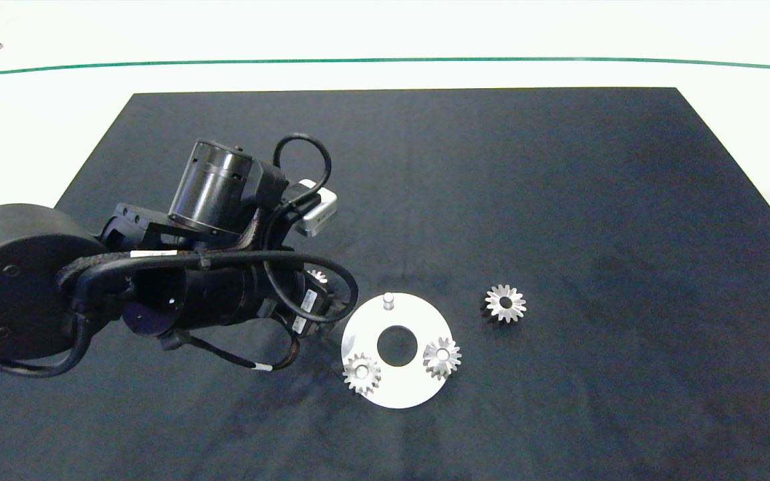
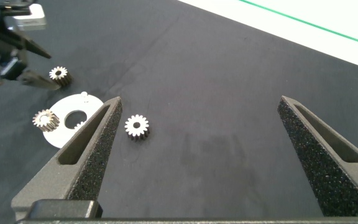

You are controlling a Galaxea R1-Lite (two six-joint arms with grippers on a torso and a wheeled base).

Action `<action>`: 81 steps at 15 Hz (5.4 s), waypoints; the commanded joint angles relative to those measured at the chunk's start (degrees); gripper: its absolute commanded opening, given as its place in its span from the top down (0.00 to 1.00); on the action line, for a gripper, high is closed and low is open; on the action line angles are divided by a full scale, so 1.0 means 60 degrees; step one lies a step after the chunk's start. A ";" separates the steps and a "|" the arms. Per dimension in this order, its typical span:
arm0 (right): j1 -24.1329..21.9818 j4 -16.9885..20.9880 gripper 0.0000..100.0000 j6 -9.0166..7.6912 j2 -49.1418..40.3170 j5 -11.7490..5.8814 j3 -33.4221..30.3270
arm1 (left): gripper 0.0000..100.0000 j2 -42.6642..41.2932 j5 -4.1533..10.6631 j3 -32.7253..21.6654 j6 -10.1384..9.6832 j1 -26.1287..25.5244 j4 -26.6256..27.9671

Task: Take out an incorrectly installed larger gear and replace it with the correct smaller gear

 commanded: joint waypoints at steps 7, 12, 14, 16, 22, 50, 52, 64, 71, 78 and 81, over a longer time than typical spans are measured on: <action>0.0005 0.0001 0.00 -0.0023 0.0068 0.0002 0.0014 | 0.08 0.0796 -0.0056 -0.0427 -0.0033 0.0170 0.0089; 0.0005 -0.0014 0.00 -0.0023 0.0039 0.0002 0.0014 | 0.19 0.0928 -0.0202 -0.0412 -0.0018 0.0565 0.0089; 0.0005 -0.0014 0.00 -0.0023 0.0024 0.0031 -0.0001 | 0.23 0.0942 -0.0231 -0.0412 -0.0033 0.0653 0.0089; 0.0005 -0.0014 0.00 -0.0023 0.0010 0.0090 -0.0001 | 0.28 0.0928 -0.0231 -0.0398 -0.0048 0.0682 0.0089; 0.0005 -0.0029 0.00 -0.0023 0.0024 0.0075 -0.0001 | 0.40 0.1060 -0.0231 -0.0398 -0.0121 0.0595 0.0060; -0.0025 0.0001 0.00 0.0021 0.0053 0.0046 -0.0162 | 0.81 0.0137 -0.0231 -0.0529 -0.0722 -0.0753 0.0089; -0.0025 0.0001 0.00 0.0021 0.0068 0.0046 -0.0133 | 0.81 0.0518 -0.0231 -0.0954 -0.0692 -0.1046 0.0104; -0.0025 -0.0014 0.00 0.0007 0.0141 0.0075 -0.0148 | 0.81 0.1645 -0.0231 -0.1906 -0.0575 -0.1544 0.0587; -0.0010 -0.0029 0.00 0.0007 0.0171 0.0090 -0.0148 | 0.81 0.2012 -0.0217 -0.2214 -0.0517 -0.1588 0.0587; -0.0010 -0.0029 0.00 0.0007 0.0156 0.0090 -0.0148 | 0.81 0.1982 -0.0217 -0.2243 -0.0531 -0.1515 0.0602; 0.0005 -0.0014 0.00 0.0007 0.0156 0.0090 -0.0148 | 0.81 0.1689 -0.0217 -0.2111 -0.0531 -0.1515 0.0602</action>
